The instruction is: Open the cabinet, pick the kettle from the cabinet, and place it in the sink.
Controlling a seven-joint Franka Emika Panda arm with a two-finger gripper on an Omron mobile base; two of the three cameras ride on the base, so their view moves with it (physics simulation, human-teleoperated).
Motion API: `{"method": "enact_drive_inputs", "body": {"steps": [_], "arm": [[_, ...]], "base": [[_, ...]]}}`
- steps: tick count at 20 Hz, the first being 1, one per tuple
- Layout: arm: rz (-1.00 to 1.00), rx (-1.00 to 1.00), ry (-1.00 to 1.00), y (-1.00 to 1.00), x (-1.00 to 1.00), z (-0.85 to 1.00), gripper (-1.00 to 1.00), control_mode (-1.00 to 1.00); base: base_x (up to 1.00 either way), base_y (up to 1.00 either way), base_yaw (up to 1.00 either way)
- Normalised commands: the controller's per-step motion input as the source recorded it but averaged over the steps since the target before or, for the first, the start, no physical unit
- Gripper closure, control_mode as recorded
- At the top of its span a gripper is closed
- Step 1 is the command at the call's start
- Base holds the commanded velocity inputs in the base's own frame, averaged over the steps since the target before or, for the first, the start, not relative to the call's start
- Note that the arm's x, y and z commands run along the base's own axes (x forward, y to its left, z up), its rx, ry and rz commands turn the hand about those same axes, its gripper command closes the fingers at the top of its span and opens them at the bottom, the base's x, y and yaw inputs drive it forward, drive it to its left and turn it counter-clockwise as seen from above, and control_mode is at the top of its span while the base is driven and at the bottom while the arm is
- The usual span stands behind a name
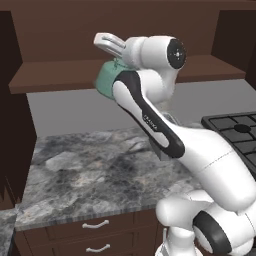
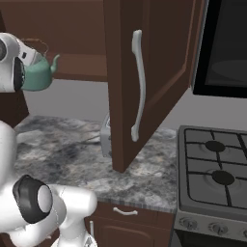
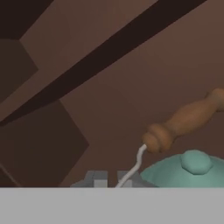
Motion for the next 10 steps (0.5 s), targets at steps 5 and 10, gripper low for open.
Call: {"method": "enact_drive_inputs", "body": {"steps": [5, 10], "arm": [[-0.09, 0.00, 0.00, -0.38, -0.55, -0.19, 1.00, -1.00], [-0.07, -0.06, 0.01, -0.36, -0.44, -0.36, 1.00, -1.00]], "base": [[0.00, 0.00, 0.00], [0.00, 0.00, 0.00]]}}
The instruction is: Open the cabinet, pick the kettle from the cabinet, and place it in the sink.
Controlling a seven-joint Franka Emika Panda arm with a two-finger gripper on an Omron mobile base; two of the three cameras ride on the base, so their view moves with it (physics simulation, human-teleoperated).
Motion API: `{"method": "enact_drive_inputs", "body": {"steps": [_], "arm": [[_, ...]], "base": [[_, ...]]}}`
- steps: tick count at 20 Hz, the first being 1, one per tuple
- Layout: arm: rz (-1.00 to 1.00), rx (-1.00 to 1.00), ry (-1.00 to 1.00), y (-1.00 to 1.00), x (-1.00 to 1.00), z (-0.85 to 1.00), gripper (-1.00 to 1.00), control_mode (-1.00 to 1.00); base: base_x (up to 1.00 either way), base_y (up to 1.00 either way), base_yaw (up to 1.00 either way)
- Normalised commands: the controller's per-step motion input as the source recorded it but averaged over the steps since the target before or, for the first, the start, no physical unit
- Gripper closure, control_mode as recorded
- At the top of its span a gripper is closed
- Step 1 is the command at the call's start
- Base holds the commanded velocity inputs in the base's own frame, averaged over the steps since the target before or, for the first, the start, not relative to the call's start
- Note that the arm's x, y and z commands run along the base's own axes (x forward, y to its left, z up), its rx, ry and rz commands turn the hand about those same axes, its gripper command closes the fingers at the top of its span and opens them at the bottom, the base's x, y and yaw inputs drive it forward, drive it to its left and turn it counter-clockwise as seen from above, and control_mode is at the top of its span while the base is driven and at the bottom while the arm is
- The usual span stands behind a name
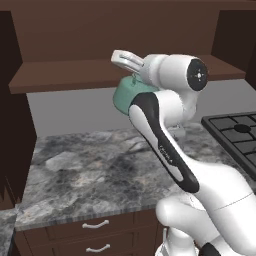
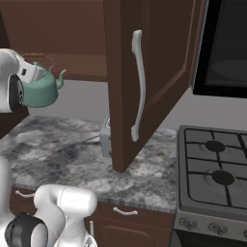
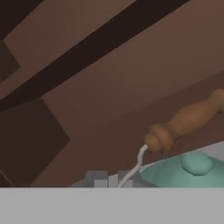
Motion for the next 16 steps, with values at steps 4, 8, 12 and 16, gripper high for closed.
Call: {"method": "enact_drive_inputs", "body": {"steps": [4, 8, 12, 16], "arm": [[-0.07, -0.10, 0.00, -0.31, -0.38, -0.45, 1.00, -1.00], [-0.07, -0.07, 0.05, -0.35, -0.30, -0.40, 1.00, -1.00], [-0.07, -0.10, 0.09, -0.30, -0.22, -0.36, 1.00, -1.00], [-0.05, -0.10, 0.12, -0.23, -0.16, -0.31, 1.00, -1.00]], "base": [[0.00, 0.00, 0.00], [0.00, 0.00, 0.00], [0.00, 0.00, 0.00], [0.00, 0.00, 0.00]]}}
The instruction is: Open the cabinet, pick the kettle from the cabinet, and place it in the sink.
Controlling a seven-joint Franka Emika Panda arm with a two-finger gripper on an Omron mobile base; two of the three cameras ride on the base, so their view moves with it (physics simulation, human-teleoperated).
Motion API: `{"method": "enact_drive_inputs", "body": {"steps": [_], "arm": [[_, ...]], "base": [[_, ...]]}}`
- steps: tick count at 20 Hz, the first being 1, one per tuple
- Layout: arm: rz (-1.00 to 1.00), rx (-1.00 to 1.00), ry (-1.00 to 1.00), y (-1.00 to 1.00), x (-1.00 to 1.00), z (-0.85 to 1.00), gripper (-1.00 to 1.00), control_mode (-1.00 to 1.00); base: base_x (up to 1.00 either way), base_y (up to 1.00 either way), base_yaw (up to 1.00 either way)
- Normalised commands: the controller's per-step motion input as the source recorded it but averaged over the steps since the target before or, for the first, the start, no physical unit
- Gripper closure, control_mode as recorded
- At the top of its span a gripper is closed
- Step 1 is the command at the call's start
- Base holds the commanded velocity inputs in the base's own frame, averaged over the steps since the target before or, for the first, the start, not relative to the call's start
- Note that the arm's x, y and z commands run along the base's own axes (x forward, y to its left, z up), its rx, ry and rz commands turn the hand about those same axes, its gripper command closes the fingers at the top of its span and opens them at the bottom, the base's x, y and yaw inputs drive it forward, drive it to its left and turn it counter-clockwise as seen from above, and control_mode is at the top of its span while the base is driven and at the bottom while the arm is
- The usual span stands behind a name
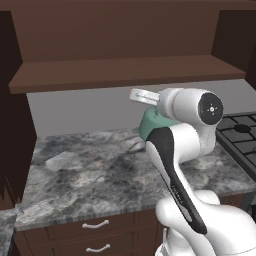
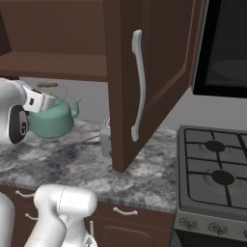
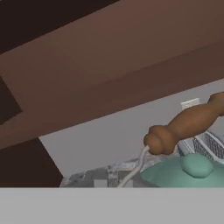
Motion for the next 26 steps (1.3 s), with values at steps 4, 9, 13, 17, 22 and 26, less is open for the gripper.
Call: {"method": "enact_drive_inputs", "body": {"steps": [4, 9, 13, 17, 22, 26], "arm": [[-0.03, -0.04, 0.10, -0.23, -0.16, -0.28, 1.00, -1.00], [-0.01, -0.01, 0.05, -0.17, -0.15, -0.27, 1.00, -1.00], [0.00, 0.00, 0.00, -0.14, -0.15, -0.27, 1.00, -1.00], [-0.01, 0.00, 0.00, -0.13, -0.15, -0.25, 1.00, -1.00], [0.00, 0.00, 0.00, -0.15, -0.15, -0.22, 1.00, -1.00], [0.00, 0.00, 0.00, -0.09, -0.07, -0.20, 1.00, -1.00]], "base": [[0.00, 0.00, 0.00], [0.00, 0.00, 0.00], [0.00, 0.00, 0.00], [0.00, 0.00, 0.00], [0.00, 0.00, 0.00], [0.00, 0.00, 0.00]]}}
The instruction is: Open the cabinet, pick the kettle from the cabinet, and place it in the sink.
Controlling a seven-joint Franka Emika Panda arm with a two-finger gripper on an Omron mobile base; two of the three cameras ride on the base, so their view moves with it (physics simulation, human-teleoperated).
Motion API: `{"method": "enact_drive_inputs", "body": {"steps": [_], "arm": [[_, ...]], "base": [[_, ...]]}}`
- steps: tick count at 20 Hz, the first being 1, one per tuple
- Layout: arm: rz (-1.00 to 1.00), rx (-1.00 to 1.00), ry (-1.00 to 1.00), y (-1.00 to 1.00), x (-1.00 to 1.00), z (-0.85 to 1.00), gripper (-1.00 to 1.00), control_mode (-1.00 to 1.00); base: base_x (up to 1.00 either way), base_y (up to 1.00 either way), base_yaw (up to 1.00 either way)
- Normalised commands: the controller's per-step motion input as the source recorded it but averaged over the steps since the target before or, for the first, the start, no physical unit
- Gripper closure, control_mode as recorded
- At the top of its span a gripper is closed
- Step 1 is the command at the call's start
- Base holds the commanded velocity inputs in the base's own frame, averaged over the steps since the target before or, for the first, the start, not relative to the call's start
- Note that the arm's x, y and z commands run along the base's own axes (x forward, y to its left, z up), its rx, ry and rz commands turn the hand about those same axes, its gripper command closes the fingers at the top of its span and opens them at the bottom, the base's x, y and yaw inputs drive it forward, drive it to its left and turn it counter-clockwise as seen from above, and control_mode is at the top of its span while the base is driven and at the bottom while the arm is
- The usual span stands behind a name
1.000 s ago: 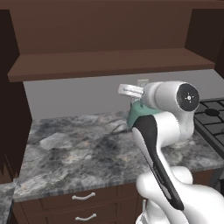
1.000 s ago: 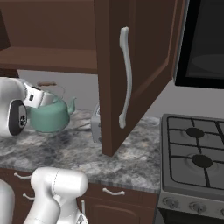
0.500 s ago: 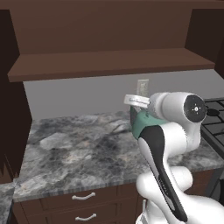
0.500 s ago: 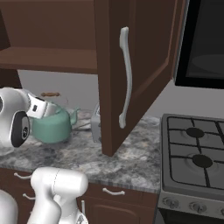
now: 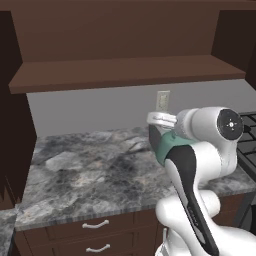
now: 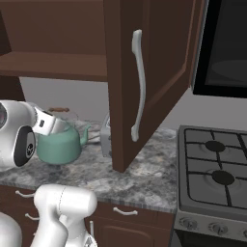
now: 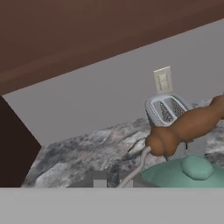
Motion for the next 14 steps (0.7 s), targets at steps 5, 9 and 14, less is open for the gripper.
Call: {"method": "enact_drive_inputs", "body": {"steps": [5, 9, 14], "arm": [[0.00, 0.01, 0.00, -0.01, -0.02, -0.03, 1.00, -1.00], [0.00, 0.00, 0.00, 0.00, 0.00, 0.00, 1.00, -1.00], [0.00, 0.00, 0.00, 0.00, 0.00, 0.00, 1.00, -1.00]], "base": [[0.00, 0.00, 0.00], [0.00, 0.00, 0.00], [0.00, 0.00, 0.00]]}}
